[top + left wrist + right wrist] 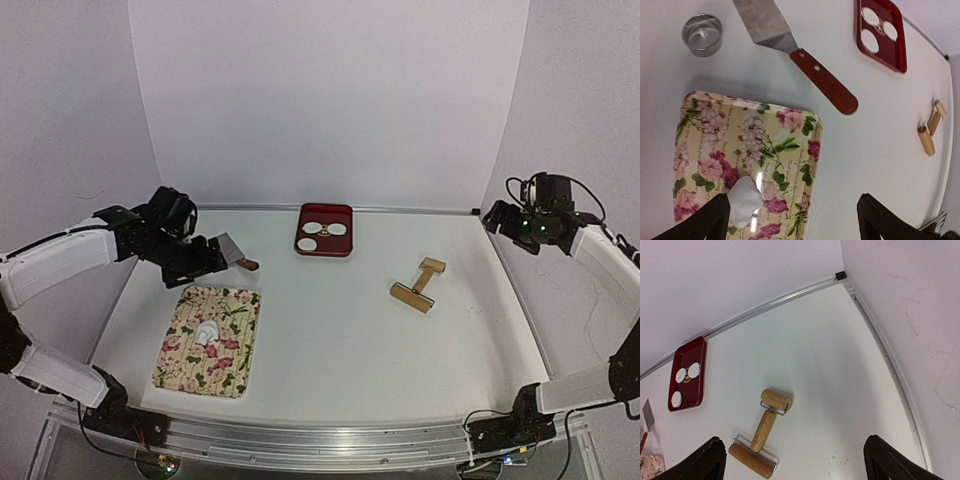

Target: Roll out the dumpling wrappers from the dough

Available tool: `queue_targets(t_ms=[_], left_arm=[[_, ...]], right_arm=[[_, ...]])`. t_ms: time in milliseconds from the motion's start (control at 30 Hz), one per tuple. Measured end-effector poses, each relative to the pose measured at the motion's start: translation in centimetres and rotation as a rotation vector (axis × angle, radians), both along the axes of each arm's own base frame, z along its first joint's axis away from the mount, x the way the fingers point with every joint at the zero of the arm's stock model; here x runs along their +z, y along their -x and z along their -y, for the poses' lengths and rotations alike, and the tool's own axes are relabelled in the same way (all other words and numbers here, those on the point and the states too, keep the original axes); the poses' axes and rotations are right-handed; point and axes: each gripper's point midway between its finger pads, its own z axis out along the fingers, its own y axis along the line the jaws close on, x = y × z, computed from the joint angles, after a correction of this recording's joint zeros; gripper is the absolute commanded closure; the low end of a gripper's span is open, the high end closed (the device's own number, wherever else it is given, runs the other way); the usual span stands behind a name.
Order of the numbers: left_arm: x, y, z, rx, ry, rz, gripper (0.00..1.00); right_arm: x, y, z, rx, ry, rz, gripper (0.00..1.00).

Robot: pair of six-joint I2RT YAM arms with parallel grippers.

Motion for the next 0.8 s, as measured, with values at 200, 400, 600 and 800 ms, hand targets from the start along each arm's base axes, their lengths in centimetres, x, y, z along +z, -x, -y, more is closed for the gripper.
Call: queue_targets(t_ms=[200, 400, 600, 800], left_arm=[[-4.9, 1.9, 4.7, -0.060, 0.019, -0.125, 0.30], [-9.4, 4.0, 7.1, -0.101, 0.031, -0.245, 0.43], [-13.5, 5.3, 9.2, -0.159, -0.036, -0.341, 0.50], [-15.0, 6.3, 10.2, -0.190, -0.088, -0.376, 0.66]], right_arm=[[-2.6, -0.1, -2.1, 0.078, -0.092, -0.078, 0.05], [-4.7, -0.2, -4.3, 0.146, -0.124, -0.142, 0.05], [-6.4, -0.3, -6.1, 0.202, -0.150, -0.196, 0.05], [-8.2, -0.2, -7.4, 0.237, -0.162, -0.248, 0.05]])
